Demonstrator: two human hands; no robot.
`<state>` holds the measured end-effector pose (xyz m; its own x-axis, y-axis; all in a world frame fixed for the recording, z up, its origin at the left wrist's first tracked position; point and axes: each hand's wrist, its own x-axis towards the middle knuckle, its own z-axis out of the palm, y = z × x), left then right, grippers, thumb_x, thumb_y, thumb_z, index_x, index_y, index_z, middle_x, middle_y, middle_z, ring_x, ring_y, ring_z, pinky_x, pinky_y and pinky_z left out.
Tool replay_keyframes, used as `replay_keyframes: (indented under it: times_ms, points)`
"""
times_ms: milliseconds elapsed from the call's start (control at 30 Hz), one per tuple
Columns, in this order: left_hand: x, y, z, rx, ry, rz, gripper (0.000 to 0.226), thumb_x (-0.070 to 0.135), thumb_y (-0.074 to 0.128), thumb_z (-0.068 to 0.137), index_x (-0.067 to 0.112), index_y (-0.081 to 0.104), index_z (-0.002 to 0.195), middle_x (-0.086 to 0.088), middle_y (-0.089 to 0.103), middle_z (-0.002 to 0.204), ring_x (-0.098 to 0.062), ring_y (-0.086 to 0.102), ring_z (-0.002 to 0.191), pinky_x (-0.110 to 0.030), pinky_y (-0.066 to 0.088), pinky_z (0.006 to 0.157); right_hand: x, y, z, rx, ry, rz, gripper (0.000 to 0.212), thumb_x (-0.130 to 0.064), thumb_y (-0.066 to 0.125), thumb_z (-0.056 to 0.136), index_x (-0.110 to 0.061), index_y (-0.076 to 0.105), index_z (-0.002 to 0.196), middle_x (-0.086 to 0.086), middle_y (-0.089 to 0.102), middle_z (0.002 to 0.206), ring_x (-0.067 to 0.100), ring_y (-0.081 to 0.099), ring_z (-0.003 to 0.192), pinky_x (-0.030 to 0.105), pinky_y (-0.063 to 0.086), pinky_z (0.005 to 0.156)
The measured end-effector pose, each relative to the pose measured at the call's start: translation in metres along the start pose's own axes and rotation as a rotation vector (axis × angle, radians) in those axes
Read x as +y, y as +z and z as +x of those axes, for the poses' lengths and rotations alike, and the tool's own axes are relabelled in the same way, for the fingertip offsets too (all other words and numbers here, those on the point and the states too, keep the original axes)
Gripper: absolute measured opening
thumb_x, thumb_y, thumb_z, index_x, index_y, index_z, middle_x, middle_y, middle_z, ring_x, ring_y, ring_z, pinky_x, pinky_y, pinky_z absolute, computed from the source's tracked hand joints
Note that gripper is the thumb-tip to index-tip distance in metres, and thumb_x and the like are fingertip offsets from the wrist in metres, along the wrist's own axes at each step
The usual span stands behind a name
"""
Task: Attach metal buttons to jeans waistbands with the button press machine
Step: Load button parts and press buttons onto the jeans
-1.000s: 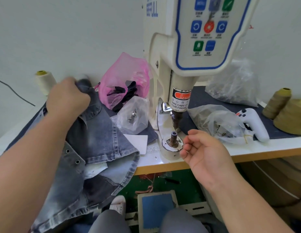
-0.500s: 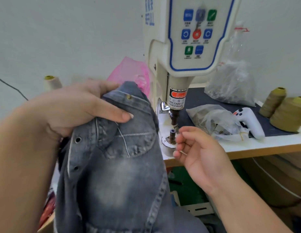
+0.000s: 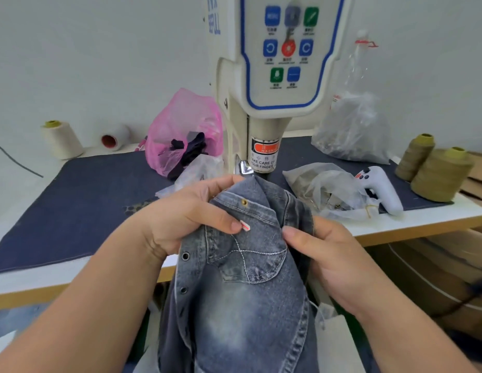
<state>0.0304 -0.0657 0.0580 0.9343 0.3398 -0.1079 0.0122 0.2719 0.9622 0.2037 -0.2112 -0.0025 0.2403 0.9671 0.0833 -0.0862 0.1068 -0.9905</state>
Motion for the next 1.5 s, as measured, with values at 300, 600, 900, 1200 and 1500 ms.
replay_keyframes:
  times_ms: [300,600,900,1200,1500]
  points:
    - [-0.019,-0.005,0.004,0.248,0.114,0.566,0.043,-0.018,0.068,0.076,0.015,0.063,0.103,-0.013,0.068,0.102,-0.021,0.067,0.088,-0.035,0.056,0.080,0.006,-0.006,0.002,0.291,-0.066,-0.106,0.023,-0.040,0.061,0.087,-0.028,0.078,0.097,0.000,0.078,0.099,0.019,0.073,0.096,0.043,0.055,0.086]
    - [-0.050,-0.001,0.004,0.428,0.112,0.674,0.043,-0.009,0.045,0.072,0.027,0.065,0.085,-0.005,0.065,0.080,-0.016,0.053,0.068,-0.027,0.042,0.063,-0.013,-0.010,0.013,0.114,0.090,0.312,0.047,-0.018,0.078,0.067,0.007,0.070,0.106,0.024,0.071,0.103,0.032,0.071,0.091,0.038,0.060,0.076]
    - [-0.039,0.006,0.017,0.504,-0.015,0.405,0.014,0.020,0.051,0.069,0.006,0.054,0.073,-0.009,0.047,0.073,-0.022,0.043,0.072,-0.035,0.033,0.069,-0.013,-0.011,0.015,-0.078,0.184,0.021,0.037,0.002,0.076,0.056,-0.016,0.076,0.088,0.016,0.075,0.099,0.031,0.074,0.092,0.032,0.059,0.072]
    - [-0.050,-0.008,0.035,0.497,-0.065,0.392,0.022,0.021,0.068,0.093,0.019,0.063,0.071,0.005,0.066,0.070,-0.009,0.057,0.062,-0.018,0.047,0.057,0.009,-0.017,0.044,0.299,0.284,0.163,0.037,-0.001,0.057,0.042,-0.007,0.066,0.077,0.016,0.061,0.079,0.034,0.061,0.080,0.047,0.049,0.077]
    - [-0.049,-0.015,0.054,0.581,-0.080,0.307,0.026,0.019,0.066,0.092,-0.006,0.064,0.093,-0.020,0.063,0.085,-0.025,0.054,0.080,-0.036,0.041,0.076,0.003,-0.019,0.069,0.324,0.360,0.198,0.056,0.000,0.052,0.055,0.012,0.056,0.110,0.023,0.058,0.092,0.036,0.059,0.079,0.045,0.050,0.076]
